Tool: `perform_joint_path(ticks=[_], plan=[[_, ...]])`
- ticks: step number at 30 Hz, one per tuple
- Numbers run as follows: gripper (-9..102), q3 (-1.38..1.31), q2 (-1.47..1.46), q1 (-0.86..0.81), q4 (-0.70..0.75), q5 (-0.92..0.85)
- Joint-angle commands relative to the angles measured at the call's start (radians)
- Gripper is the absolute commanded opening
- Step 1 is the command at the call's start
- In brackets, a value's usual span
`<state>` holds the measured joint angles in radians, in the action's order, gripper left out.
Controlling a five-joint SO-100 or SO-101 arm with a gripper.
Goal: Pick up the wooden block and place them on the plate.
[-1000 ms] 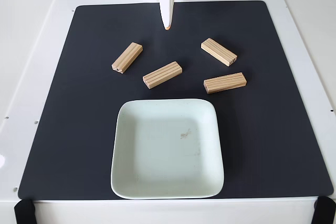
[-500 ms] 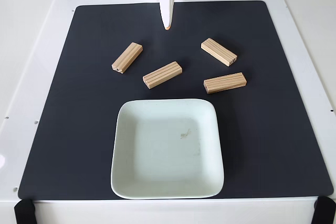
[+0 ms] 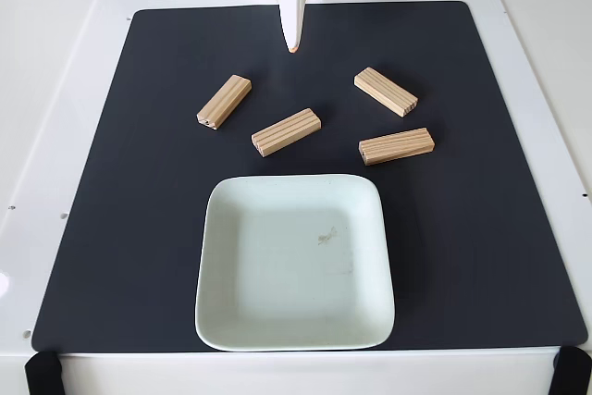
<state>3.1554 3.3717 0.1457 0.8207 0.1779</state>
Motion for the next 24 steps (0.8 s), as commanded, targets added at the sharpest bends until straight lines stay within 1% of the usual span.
perform_joint_path(ticks=[1,12,24], plan=[[-1,-0.005,-0.002,0.008,-0.003,0.005],[0,-0.011,-0.003,0.002,-0.003,0.006],[0,-0.018,-0.008,0.057,0.003,-0.005]])
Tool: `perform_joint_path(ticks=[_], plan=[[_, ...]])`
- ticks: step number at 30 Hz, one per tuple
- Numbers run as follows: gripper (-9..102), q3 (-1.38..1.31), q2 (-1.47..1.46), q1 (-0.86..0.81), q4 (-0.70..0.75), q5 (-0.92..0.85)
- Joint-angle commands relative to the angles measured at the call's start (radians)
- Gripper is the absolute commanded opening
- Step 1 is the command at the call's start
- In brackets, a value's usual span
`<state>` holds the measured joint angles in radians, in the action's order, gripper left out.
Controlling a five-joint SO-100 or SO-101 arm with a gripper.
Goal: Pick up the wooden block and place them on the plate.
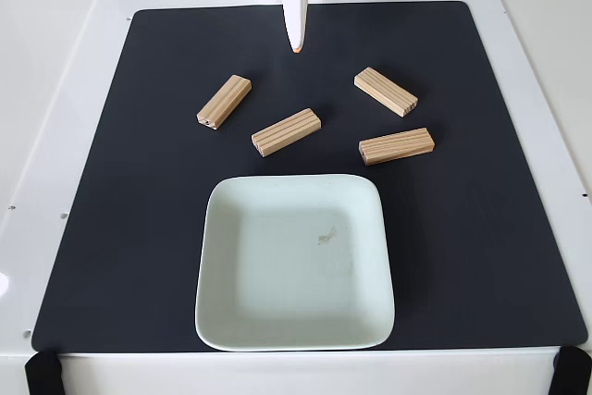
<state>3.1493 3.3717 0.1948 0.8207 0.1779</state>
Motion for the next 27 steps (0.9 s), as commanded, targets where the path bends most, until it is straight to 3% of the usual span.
perform_joint_path(ticks=[1,7,15,18,20,24,27], plan=[[0,-0.015,-0.009,0.015,0.009,-0.005],[0,-0.252,-0.241,0.029,0.011,-0.005],[0,-0.902,-0.943,-0.018,0.012,-0.011],[-1,-1.14,-1.183,-0.048,0.032,-0.117],[0,-1.31,-1.324,-0.064,0.115,-0.291],[0,-1.554,-1.552,-0.055,0.459,-0.724],[0,-1.661,-1.672,-0.064,0.603,-0.795]])
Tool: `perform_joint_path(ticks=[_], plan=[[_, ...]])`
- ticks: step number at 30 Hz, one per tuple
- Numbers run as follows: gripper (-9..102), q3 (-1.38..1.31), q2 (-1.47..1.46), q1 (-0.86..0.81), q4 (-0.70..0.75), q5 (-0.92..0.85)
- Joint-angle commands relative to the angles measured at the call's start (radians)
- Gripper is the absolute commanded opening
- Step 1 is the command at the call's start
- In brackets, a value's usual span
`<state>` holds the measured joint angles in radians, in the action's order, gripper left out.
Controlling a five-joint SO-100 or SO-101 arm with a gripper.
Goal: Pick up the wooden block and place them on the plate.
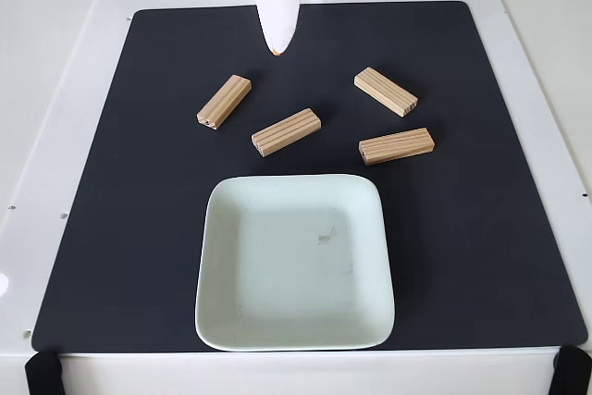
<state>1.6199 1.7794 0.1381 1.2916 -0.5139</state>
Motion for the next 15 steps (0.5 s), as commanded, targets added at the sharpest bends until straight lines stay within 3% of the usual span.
perform_joint_path(ticks=[1,10,15], plan=[[0,-0.16,-0.118,-0.008,0.144,-0.103],[0,-0.256,-0.27,-0.008,0.143,-0.121],[9,-0.209,-0.293,0.008,0.1,-0.161]])
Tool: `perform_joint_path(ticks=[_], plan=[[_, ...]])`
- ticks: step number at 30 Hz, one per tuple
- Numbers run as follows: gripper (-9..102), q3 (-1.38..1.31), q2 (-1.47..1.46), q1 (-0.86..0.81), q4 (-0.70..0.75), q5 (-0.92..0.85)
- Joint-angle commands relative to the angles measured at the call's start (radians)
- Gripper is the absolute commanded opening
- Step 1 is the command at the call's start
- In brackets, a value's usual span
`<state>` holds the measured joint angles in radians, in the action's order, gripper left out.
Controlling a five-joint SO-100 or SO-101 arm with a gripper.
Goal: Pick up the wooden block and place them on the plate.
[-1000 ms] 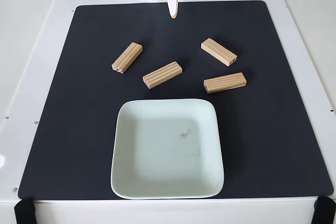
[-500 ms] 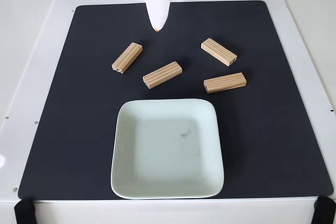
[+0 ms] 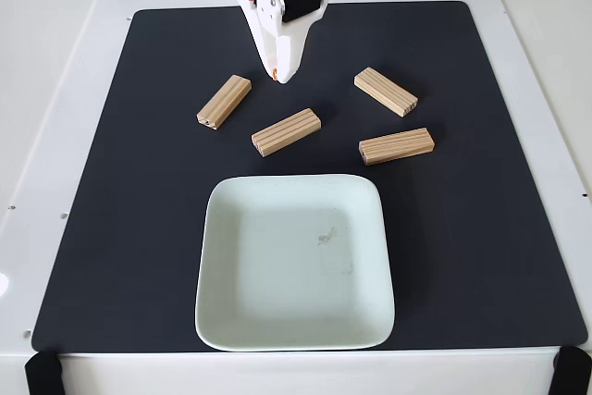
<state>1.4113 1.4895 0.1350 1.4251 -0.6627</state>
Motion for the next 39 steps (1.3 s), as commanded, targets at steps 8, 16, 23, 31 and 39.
perform_joint_path(ticks=[8,16,23,31,39], plan=[[13,0.1,-0.025,0.008,-0.166,-0.012],[27,0.175,-0.026,0.002,-0.184,-0.012],[30,0.204,-0.029,-0.002,-0.184,-0.011],[29,0.189,-0.123,-0.003,-0.281,0.038],[29,0.189,-0.14,0.002,-0.288,0.038]])
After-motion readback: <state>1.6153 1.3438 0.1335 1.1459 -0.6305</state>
